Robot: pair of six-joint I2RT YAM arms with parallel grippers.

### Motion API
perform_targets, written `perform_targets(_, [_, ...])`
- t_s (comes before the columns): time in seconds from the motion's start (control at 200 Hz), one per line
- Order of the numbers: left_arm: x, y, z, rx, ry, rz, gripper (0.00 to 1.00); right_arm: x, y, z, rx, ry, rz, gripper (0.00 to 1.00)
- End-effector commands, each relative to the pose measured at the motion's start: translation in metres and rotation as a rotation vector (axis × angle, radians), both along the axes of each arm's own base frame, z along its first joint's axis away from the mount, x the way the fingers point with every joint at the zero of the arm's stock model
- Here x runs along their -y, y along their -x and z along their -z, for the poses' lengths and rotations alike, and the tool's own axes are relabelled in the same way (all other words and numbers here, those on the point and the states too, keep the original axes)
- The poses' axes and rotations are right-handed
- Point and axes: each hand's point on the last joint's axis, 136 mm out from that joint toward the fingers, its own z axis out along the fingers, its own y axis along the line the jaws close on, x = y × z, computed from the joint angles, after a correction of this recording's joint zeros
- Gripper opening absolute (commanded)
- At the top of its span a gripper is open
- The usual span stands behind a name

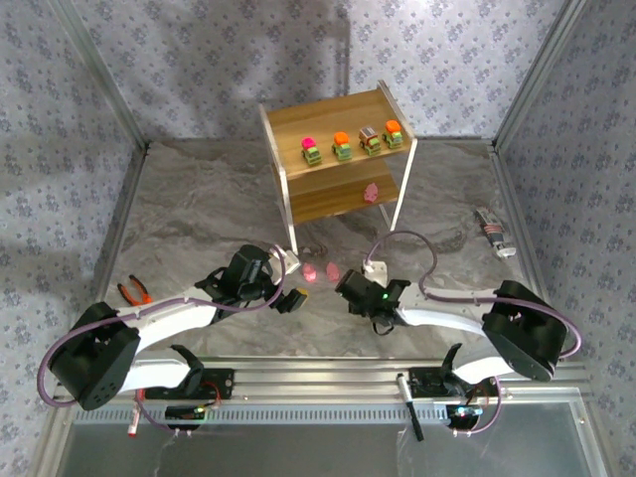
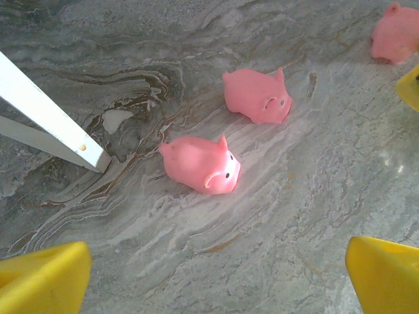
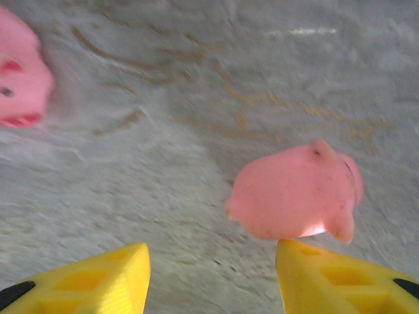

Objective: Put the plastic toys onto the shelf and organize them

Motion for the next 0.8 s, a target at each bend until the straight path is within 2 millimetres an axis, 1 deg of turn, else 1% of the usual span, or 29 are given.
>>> perform_targets(0.0, [0.006,-0.003,-0.01,0.021,0.026,0.017,1.0,-0.007,-0.012,-0.011,0.036,-0.005,-0.013,0.56])
perform_targets(0.16, [0.005,-0.003,-0.01,0.021,0.025,0.016,1.0,-0.007,-0.018,-0.01,0.033,-0.007,-0.011,0.56])
perform_targets(0.44, [0.005,-0.003,-0.01,0.022,0.024,0.017,0.99,-0.013,-0.028,-0.009,0.031,-0.012,-0.019,0.56])
perform_targets(0.625, [0.005,-0.003,-0.011,0.024,0.021,0.015,1.0,-0.026,-0.037,-0.009,0.032,-0.02,-0.033,0.56])
perform_targets(0.794, [0.005,-0.003,-0.011,0.025,0.024,0.017,1.0,-0.031,-0.048,-0.012,0.048,-0.023,-0.03,0.56])
